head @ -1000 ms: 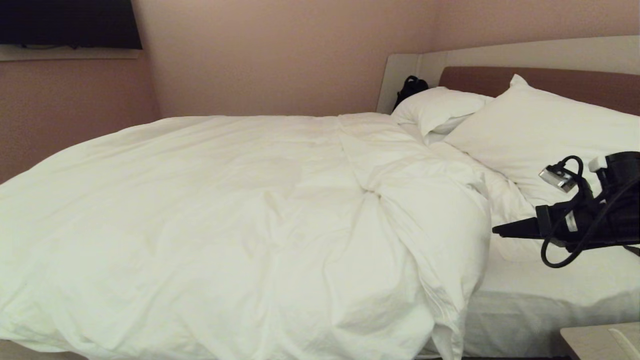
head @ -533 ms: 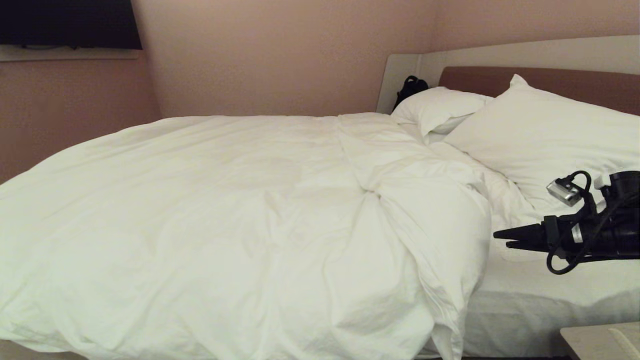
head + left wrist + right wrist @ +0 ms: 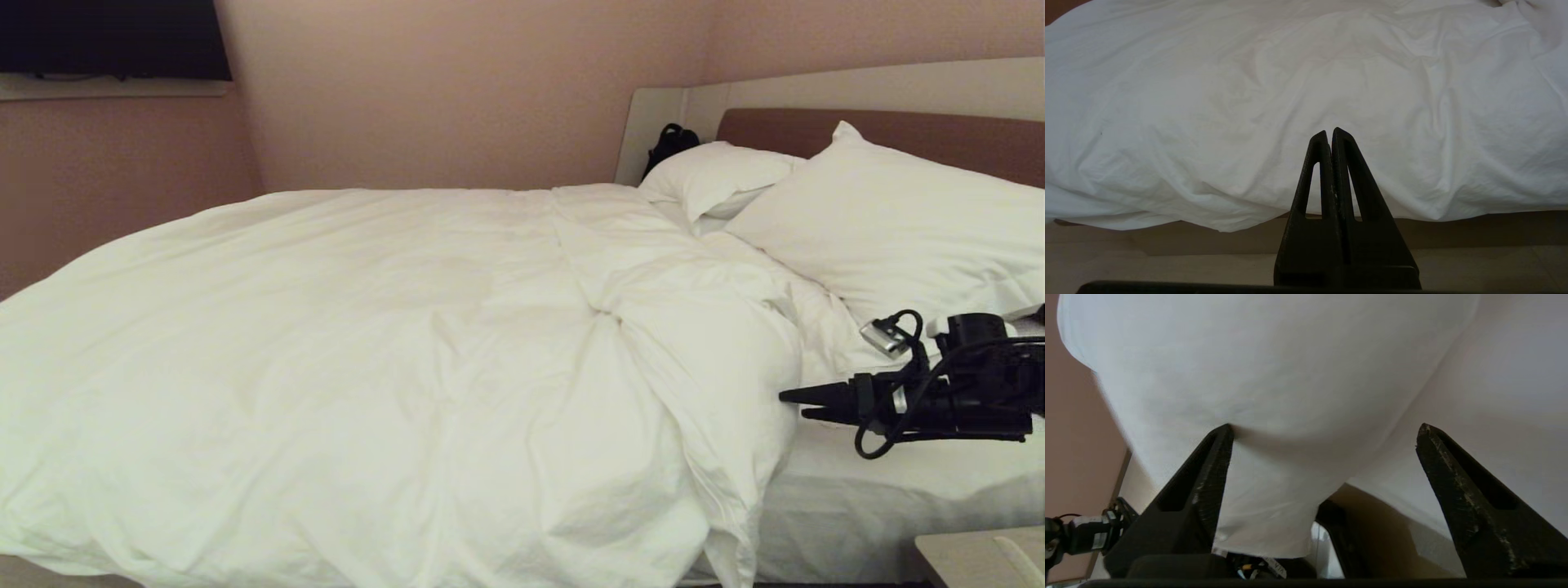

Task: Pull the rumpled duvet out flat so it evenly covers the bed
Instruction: Flatten the corners of the folded blanket

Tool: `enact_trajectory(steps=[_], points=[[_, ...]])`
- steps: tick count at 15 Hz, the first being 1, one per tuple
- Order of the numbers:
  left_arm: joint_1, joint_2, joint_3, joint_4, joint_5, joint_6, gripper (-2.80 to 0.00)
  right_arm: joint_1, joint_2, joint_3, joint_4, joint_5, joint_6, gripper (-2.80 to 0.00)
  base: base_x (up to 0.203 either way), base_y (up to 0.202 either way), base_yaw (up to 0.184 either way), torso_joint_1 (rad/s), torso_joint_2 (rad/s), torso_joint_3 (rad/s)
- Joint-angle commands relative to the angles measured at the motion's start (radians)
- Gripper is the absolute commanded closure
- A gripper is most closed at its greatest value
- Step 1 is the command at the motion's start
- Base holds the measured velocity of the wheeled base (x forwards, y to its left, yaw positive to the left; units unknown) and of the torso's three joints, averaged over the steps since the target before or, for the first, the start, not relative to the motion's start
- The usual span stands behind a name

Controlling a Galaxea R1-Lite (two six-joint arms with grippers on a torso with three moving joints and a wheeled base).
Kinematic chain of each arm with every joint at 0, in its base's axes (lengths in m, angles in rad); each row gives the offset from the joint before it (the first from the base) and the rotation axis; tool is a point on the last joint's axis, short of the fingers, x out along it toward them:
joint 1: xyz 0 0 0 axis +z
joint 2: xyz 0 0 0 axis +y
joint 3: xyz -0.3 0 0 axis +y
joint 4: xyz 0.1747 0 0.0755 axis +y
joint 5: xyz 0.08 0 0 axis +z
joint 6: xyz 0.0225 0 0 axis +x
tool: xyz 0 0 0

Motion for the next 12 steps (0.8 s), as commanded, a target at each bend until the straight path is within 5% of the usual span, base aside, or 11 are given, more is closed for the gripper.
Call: enact_trajectory(steps=[1,12], points=[[0.0,0.0,0.0,0.0,0.0,0.001,0.0,0.001,0.044,0.0,-0.056,0.005,0.003,-2.8,0.0,0.0,0.0,0.0,0.0,0.0],[0.0,0.0,0.0,0.0,0.0,0.001,0.0,0.104,0.075,-0.03,-0.111,0.079,0.01,-2.8,0.0,0.0,0.0,0.0,0.0,0.0]])
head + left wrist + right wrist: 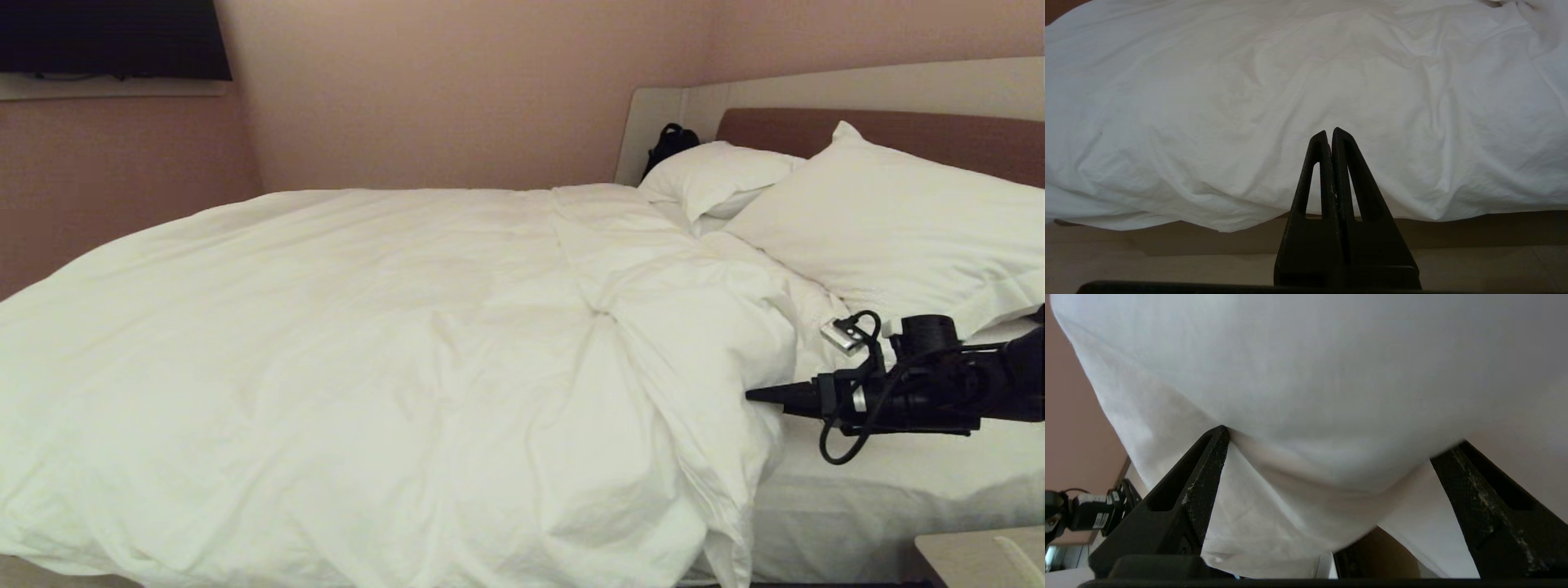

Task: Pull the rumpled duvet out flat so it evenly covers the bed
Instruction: Flatten the corners of the folded blanket

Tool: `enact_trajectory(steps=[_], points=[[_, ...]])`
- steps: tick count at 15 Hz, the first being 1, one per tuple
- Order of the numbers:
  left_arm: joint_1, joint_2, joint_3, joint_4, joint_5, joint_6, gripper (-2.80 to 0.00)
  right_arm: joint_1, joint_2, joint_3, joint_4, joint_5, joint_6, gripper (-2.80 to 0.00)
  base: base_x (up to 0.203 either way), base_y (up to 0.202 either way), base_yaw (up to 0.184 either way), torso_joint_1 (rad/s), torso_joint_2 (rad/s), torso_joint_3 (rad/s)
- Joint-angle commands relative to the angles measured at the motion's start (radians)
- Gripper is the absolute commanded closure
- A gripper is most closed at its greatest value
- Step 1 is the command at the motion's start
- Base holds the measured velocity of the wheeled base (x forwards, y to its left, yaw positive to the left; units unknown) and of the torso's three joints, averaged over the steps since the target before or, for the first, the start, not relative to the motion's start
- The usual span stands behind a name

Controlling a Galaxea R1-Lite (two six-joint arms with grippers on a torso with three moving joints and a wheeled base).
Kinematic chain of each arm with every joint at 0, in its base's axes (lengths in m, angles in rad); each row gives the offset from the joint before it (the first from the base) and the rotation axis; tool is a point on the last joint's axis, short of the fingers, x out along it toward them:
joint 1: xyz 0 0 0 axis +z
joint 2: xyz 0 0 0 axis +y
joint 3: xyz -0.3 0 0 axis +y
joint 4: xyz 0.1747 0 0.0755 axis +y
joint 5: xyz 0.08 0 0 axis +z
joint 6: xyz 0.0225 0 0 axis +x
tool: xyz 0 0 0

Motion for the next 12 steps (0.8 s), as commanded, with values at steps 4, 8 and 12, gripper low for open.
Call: enact_trajectory(steps=[4,8,12], points=[[0.0,0.0,0.0,0.0,0.0,0.001,0.0,0.068,0.02,-0.045,0.0,0.006,0.026,-2.8,0.0,0.0,0.0,0.0,0.0,0.0],[0.0,0.0,0.0,0.0,0.0,0.001,0.0,0.138,0.038,-0.123,0.0,0.005,0.08,-2.8,0.0,0.0,0.0,0.0,0.0,0.0],[0.0,0.0,0.0,0.0,0.0,0.001,0.0,0.218,0.071,-0.195,0.0,-0.001,0.154,-2.8,0.0,0.0,0.0,0.0,0.0,0.0]])
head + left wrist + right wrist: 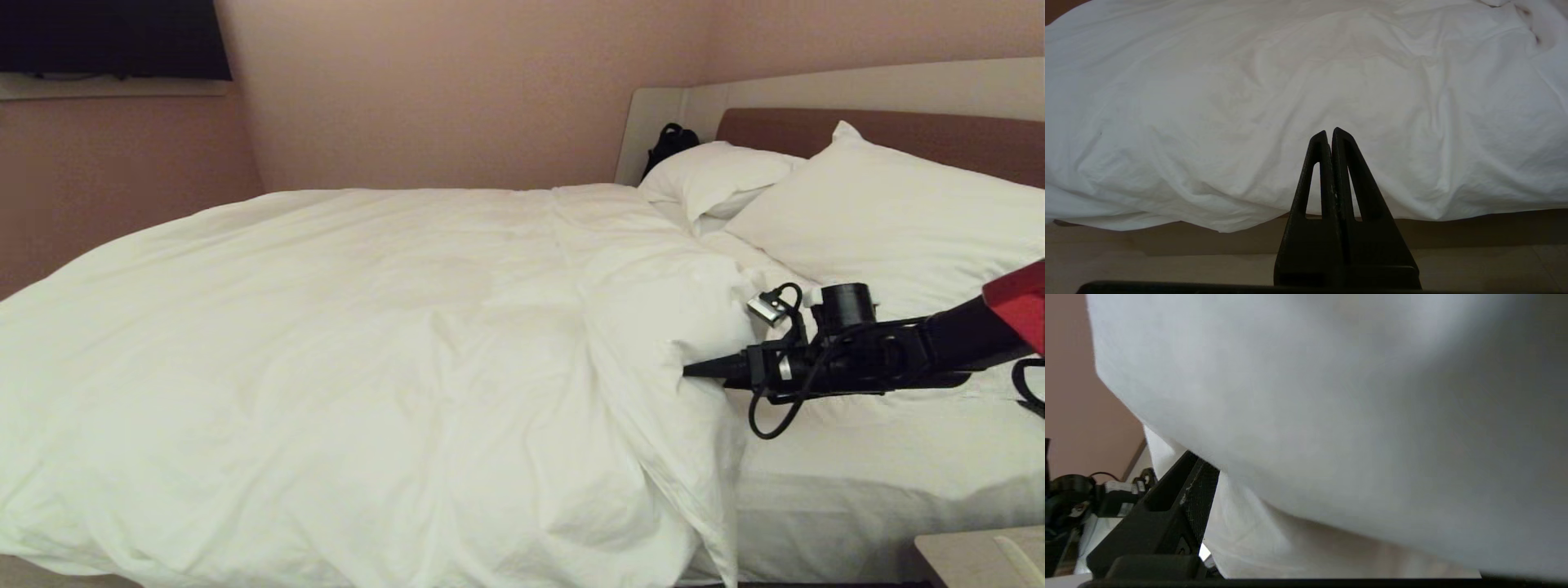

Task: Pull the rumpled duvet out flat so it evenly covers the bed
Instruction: Flatten the corners of the folded blanket

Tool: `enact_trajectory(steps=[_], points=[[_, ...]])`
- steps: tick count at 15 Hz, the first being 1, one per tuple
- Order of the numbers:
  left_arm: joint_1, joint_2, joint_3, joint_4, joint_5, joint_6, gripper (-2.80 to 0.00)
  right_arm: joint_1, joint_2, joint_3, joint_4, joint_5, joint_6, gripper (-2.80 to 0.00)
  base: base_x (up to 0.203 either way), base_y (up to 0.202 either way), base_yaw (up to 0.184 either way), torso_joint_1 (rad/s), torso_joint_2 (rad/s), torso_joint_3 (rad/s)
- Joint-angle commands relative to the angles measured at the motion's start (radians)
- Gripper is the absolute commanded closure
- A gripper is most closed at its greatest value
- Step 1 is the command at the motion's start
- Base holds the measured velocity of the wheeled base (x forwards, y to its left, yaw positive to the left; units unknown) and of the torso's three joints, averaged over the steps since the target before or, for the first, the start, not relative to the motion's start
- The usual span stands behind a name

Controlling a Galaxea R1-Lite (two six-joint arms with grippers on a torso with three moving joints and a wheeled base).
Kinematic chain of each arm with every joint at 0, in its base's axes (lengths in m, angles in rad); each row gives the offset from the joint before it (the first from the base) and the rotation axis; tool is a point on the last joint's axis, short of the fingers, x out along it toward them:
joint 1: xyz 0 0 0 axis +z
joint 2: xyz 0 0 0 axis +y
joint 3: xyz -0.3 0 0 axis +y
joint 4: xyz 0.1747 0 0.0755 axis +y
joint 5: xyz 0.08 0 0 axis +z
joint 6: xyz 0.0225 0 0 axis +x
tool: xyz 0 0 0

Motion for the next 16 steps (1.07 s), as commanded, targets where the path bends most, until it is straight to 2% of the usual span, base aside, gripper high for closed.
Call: enact_trajectory(steps=[1,3,9,12,13,16], points=[[0.0,0.0,0.0,0.0,0.0,0.0,0.0,0.034,0.024,-0.025,0.0,0.001,0.025,-2.8,0.0,0.0,0.0,0.0,0.0,0.0],[0.0,0.0,0.0,0.0,0.0,-0.001,0.0,0.057,0.047,-0.057,0.005,-0.04,0.031,-2.8,0.0,0.0,0.0,0.0,0.0,0.0],[0.0,0.0,0.0,-0.001,0.0,0.0,0.0,0.156,0.117,-0.126,0.008,-0.372,0.087,-2.8,0.0,0.0,0.0,0.0,0.0,0.0],[0.0,0.001,0.0,0.0,0.0,0.0,0.0,0.192,0.143,-0.126,0.008,-0.458,0.086,-2.8,0.0,0.0,0.0,0.0,0.0,0.0],[0.001,0.0,0.0,0.0,0.0,0.0,0.0,0.197,0.15,-0.126,0.007,-0.481,0.085,0.0,0.0,0.0,0.0,0.0,0.0,0.0],[0.0,0.0,0.0,0.0,0.0,0.001,0.0,0.2,0.145,-0.126,0.008,-0.494,0.079,0.0,0.0,0.0,0.0,0.0,0.0,0.0]])
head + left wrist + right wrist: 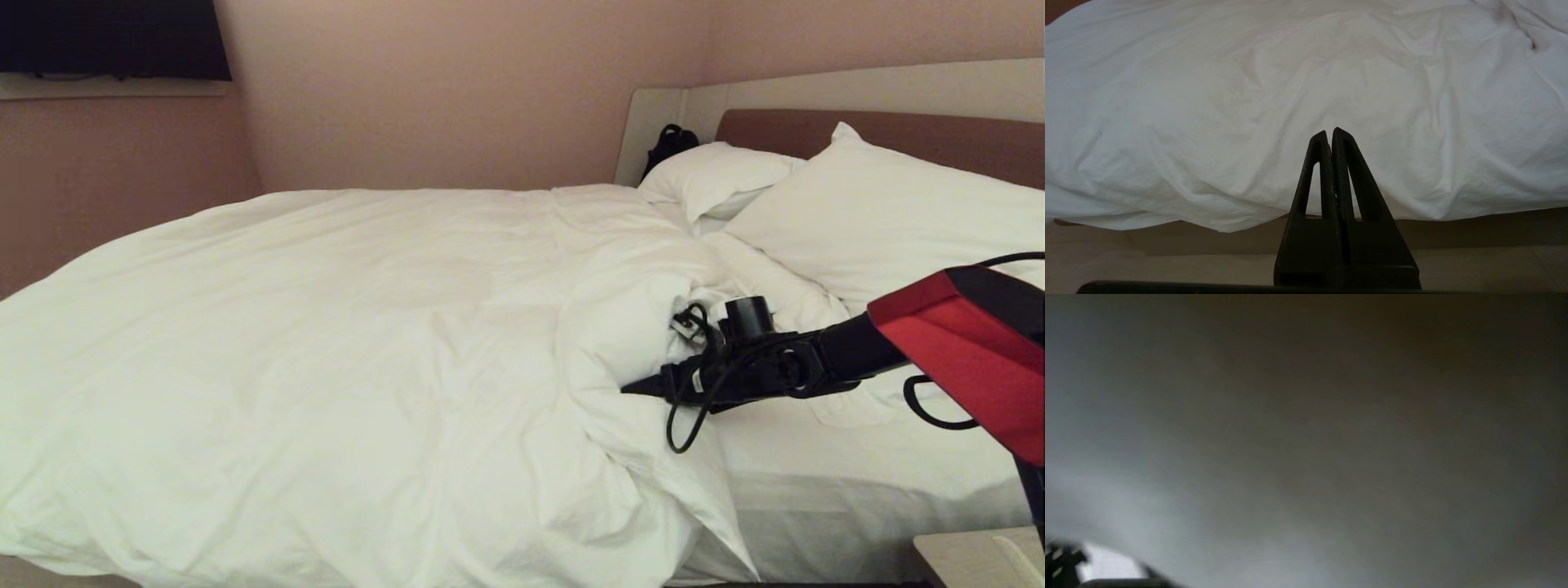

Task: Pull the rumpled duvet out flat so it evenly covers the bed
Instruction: Flatten the corners of the folded blanket

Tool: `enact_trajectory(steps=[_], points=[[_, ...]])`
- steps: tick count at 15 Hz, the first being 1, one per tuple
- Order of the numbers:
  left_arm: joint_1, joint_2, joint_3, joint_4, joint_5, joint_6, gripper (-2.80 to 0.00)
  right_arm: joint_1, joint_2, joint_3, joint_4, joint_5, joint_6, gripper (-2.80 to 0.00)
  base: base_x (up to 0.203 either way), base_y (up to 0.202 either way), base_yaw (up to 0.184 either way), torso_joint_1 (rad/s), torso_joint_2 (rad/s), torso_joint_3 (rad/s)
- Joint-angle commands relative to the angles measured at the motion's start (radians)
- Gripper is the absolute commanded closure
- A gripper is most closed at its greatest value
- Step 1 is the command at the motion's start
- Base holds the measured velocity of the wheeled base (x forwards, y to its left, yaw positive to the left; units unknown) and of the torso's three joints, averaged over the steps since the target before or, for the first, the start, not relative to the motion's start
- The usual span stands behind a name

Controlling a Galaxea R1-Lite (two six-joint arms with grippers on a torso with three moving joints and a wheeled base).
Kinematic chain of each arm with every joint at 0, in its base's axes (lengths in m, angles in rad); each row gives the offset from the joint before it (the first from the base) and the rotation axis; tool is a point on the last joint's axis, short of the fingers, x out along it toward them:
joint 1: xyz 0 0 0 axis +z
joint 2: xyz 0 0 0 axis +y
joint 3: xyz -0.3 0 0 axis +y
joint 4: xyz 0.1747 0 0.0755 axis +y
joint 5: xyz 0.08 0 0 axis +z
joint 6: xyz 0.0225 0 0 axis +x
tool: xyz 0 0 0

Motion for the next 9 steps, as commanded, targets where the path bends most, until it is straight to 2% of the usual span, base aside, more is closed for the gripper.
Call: enact_trajectory(steps=[1,4,9], points=[[0.0,0.0,0.0,0.0,0.0,0.001,0.0,0.001,-0.005,0.003,0.001,-0.076,0.002,0.0,0.0,0.0,0.0,0.0,0.0,0.0],[0.0,0.0,0.0,0.0,0.0,0.001,0.0,0.001,-0.059,0.014,0.011,-0.078,0.004,0.0,0.0,0.0,0.0,0.0,0.0,0.0],[0.0,0.0,0.0,0.0,0.0,0.001,0.0,0.001,-0.239,0.018,0.123,-0.077,0.011,0.0,0.0,0.0,0.0,0.0,0.0,0.0]])
